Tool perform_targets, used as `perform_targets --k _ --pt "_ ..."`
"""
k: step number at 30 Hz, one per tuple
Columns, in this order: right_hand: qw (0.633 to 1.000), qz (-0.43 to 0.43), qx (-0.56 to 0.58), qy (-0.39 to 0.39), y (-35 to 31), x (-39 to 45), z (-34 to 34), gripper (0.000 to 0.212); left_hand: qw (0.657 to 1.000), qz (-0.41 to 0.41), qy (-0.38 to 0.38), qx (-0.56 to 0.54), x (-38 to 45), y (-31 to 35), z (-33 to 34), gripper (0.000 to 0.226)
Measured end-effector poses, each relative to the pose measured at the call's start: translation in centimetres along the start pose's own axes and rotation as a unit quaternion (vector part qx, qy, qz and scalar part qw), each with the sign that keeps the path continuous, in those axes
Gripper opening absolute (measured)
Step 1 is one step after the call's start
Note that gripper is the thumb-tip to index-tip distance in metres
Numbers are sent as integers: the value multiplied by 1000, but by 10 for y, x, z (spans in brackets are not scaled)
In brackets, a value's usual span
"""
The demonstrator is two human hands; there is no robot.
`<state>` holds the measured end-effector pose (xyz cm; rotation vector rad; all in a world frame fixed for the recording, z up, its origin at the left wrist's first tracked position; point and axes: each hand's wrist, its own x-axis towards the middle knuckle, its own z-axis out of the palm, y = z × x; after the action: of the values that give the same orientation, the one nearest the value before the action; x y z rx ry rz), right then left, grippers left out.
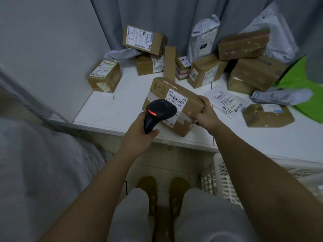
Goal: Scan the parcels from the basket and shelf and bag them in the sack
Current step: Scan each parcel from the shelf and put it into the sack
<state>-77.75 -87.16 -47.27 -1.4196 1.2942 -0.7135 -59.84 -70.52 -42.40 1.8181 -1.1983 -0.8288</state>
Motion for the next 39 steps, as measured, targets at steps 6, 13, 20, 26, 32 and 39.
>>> perform_targets --k 6,13,20,26,32,39 --pt "1000 1 -3 -11 0 2 -2 75 1000 -7 4 8 0 4 -1 40" --pt "1000 2 -4 -12 3 4 -2 74 999 -29 12 22 2 1 -2 44" --pt "1000 1 -13 -6 7 9 -2 74 999 -26 19 30 3 -1 -6 43" --pt "999 -7 -34 2 9 11 -3 74 999 -28 32 8 2 -3 -6 41" --pt "998 -27 -33 46 -9 -20 12 78 989 -17 113 -90 -7 26 -8 41" --pt "986 -105 115 65 -113 -111 7 77 960 47 215 -175 -83 94 -50 40"
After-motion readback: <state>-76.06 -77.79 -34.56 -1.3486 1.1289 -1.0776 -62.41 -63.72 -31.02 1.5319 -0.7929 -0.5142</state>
